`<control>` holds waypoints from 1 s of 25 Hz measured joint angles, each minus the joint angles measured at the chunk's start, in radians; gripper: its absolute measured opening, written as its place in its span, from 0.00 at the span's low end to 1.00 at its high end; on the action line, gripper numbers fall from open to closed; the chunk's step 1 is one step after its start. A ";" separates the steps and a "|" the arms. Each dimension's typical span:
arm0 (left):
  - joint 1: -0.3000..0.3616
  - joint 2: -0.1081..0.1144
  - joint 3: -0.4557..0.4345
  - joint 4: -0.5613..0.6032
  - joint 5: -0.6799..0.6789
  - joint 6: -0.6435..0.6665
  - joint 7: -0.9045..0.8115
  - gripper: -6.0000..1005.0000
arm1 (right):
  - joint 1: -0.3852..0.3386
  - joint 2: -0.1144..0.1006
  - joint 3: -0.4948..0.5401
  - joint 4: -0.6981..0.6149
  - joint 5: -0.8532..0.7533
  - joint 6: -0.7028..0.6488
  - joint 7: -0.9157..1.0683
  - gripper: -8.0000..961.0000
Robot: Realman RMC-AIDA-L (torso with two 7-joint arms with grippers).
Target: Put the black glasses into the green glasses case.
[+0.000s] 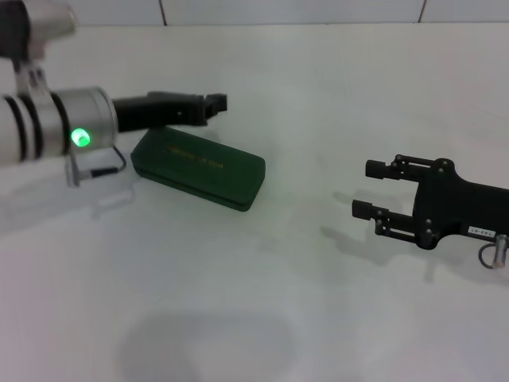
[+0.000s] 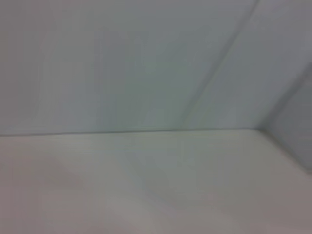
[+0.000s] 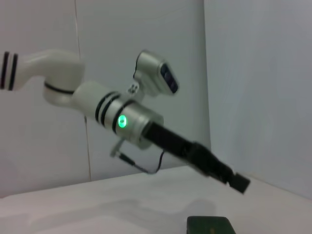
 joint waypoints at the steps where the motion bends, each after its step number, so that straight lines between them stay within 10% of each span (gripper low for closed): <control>1: -0.021 0.015 -0.022 -0.008 0.001 0.067 -0.021 0.16 | 0.002 -0.001 -0.001 -0.001 0.000 0.001 0.006 0.62; 5: -0.086 0.043 -0.131 -0.052 -0.006 0.273 0.052 0.16 | 0.006 -0.004 0.000 -0.002 0.000 0.000 0.010 0.62; 13: -0.007 -0.054 -0.267 -0.060 -0.026 0.292 0.565 0.16 | 0.005 -0.004 0.002 -0.006 0.000 0.001 0.011 0.62; 17: 0.041 -0.055 -0.265 -0.113 -0.112 0.280 0.753 0.16 | 0.003 -0.007 0.020 -0.009 0.000 0.001 0.008 0.62; 25: 0.148 -0.047 -0.268 -0.139 -0.123 0.364 0.924 0.47 | 0.005 -0.055 0.048 -0.012 -0.008 -0.012 0.007 0.62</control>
